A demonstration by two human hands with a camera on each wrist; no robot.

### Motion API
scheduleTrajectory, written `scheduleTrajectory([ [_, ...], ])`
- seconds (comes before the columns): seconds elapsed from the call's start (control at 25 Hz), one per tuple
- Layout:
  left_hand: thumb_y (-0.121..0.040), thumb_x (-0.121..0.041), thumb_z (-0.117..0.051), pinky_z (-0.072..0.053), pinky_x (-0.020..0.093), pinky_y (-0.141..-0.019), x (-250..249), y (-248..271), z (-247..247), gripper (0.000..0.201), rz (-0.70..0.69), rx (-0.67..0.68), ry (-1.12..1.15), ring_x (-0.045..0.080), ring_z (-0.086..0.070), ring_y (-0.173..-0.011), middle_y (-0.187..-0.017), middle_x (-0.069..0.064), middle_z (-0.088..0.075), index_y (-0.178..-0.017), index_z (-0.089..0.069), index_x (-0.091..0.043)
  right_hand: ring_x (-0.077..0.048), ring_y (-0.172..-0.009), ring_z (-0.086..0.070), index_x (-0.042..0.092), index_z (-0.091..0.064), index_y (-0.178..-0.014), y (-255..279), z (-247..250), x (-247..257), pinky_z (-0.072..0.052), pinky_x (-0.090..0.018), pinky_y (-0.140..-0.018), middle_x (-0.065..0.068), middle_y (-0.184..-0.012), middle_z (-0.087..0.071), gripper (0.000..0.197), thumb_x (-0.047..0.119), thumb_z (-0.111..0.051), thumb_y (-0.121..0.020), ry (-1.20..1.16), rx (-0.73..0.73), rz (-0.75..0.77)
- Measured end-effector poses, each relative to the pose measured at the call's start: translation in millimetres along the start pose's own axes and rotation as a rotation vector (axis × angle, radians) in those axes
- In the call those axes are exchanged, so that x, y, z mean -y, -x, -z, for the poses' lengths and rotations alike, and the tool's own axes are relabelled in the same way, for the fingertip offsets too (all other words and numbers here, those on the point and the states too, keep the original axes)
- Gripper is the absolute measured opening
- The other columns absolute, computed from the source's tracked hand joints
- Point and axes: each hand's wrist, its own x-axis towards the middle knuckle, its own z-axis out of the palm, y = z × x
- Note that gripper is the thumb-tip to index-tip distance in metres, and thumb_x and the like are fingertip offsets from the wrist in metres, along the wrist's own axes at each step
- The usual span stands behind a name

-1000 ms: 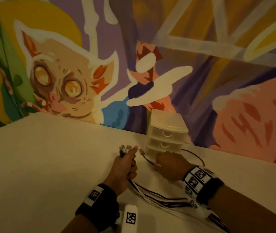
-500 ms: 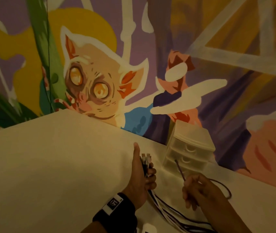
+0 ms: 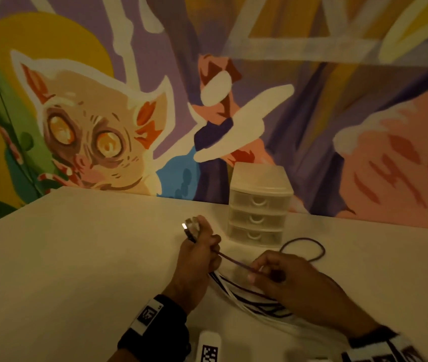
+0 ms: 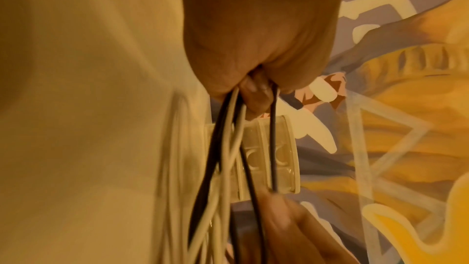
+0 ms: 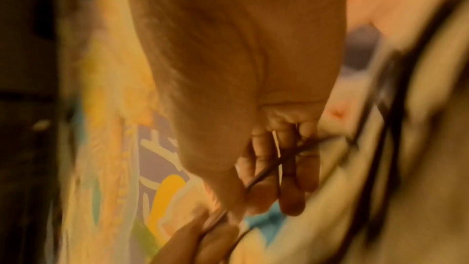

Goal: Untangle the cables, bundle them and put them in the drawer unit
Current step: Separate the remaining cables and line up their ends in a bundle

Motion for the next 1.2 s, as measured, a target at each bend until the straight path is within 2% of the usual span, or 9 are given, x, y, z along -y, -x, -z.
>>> scheduleTrajectory([
  [0.16, -0.108, -0.052, -0.052, -0.023, 0.019, -0.041, -12.7, -6.4, 5.0, 0.040, -0.040, -0.098, 0.108, 0.006, -0.028, -0.051, -0.064, -0.005, -0.041, -0.081, -0.051, -0.022, -0.001, -0.067, -0.062, 0.025, -0.071, -0.072, 29.1, 76.9, -2.5, -0.045, -0.017, -0.069, 0.011, -0.067, -0.069, 0.030, 0.051, -0.082, -0.084, 0.226, -0.305, 0.040],
  [0.32, -0.104, -0.062, -0.051, -0.026, 0.021, -0.043, -15.1, -10.2, 12.7, 0.046, -0.052, -0.151, 0.084, 0.007, -0.030, -0.053, -0.062, -0.007, -0.042, -0.081, -0.053, -0.022, -0.006, -0.074, -0.062, 0.019, -0.071, -0.079, 59.8, 98.9, -29.2, -0.052, -0.033, -0.085, -0.001, -0.073, -0.067, 0.035, 0.052, -0.070, -0.091, 0.162, -0.034, -0.073],
  [0.4, -0.103, -0.062, -0.053, -0.035, 0.023, -0.049, -10.2, -11.1, 10.4, 0.046, -0.059, -0.134, 0.013, 0.008, -0.035, -0.055, -0.061, -0.006, -0.043, -0.084, -0.056, -0.020, -0.016, -0.073, -0.058, 0.018, -0.073, -0.090, 59.1, 96.6, -39.0, -0.048, -0.037, -0.078, -0.002, -0.073, -0.063, 0.031, 0.046, -0.063, -0.098, 0.065, -0.055, -0.062],
  [0.52, -0.100, -0.061, -0.059, -0.052, 0.030, -0.061, -3.7, -4.7, 5.3, 0.046, -0.049, 0.009, -0.039, 0.013, -0.044, -0.058, -0.063, -0.002, -0.040, -0.081, -0.056, -0.018, -0.016, -0.066, -0.052, 0.022, -0.076, -0.096, 54.0, 84.2, -36.6, -0.042, -0.034, -0.068, 0.006, -0.068, -0.058, 0.027, 0.043, -0.060, -0.102, -0.035, -0.093, -0.025],
  [0.72, -0.095, -0.068, -0.064, -0.014, 0.035, -0.052, -8.7, 23.3, -6.1, 0.056, -0.045, 0.403, -0.412, 0.021, -0.016, -0.059, -0.070, 0.005, -0.021, -0.073, -0.039, -0.023, -0.007, -0.060, -0.052, 0.021, -0.080, -0.100, 48.3, 48.6, -29.0, -0.042, -0.022, -0.059, 0.006, -0.067, -0.060, 0.021, 0.031, -0.063, -0.106, -0.133, 0.013, -0.006],
  [0.84, -0.083, -0.085, -0.062, -0.019, 0.033, -0.050, -10.2, 32.6, -13.5, 0.077, -0.056, 0.485, -0.548, 0.015, -0.024, -0.053, -0.062, 0.000, -0.033, -0.094, -0.066, -0.009, 0.000, -0.052, -0.051, 0.017, -0.080, -0.103, 47.1, 38.6, -27.3, -0.040, -0.014, -0.055, 0.012, -0.062, -0.063, 0.021, 0.031, -0.065, -0.105, -0.163, 0.001, -0.012],
  [0.92, -0.070, -0.093, -0.066, -0.029, 0.029, -0.048, -12.2, 39.1, -17.4, 0.083, -0.022, 0.536, -0.698, 0.012, -0.036, -0.048, -0.057, -0.002, -0.044, -0.094, -0.076, -0.015, 0.001, -0.047, -0.051, 0.013, -0.080, -0.100, 46.2, 33.7, -23.1, -0.038, -0.009, -0.052, 0.016, -0.057, -0.063, 0.022, 0.031, -0.067, -0.103, -0.177, -0.045, -0.023],
  [1.04, -0.078, -0.066, -0.082, -0.044, 0.023, -0.057, -10.5, 43.1, -22.1, 0.040, -0.081, 0.545, -0.905, 0.003, -0.054, -0.052, -0.059, -0.004, -0.063, -0.074, -0.078, -0.026, 0.000, -0.053, -0.050, 0.020, -0.079, -0.090, 47.7, 36.3, -18.5, -0.041, -0.017, -0.058, 0.014, -0.058, -0.060, 0.020, 0.039, -0.076, -0.097, -0.168, -0.097, -0.043],
  [1.2, -0.075, -0.057, -0.089, -0.031, 0.026, -0.047, -20.6, 29.7, -6.4, 0.041, -0.110, 0.345, -0.495, 0.014, -0.034, -0.051, -0.059, -0.001, -0.042, -0.068, -0.062, -0.026, -0.003, -0.065, -0.055, 0.021, -0.075, -0.085, 57.7, 116.9, -18.0, -0.045, -0.027, -0.068, 0.002, -0.069, -0.067, 0.033, 0.054, -0.083, -0.084, 0.229, -0.034, -0.084],
])
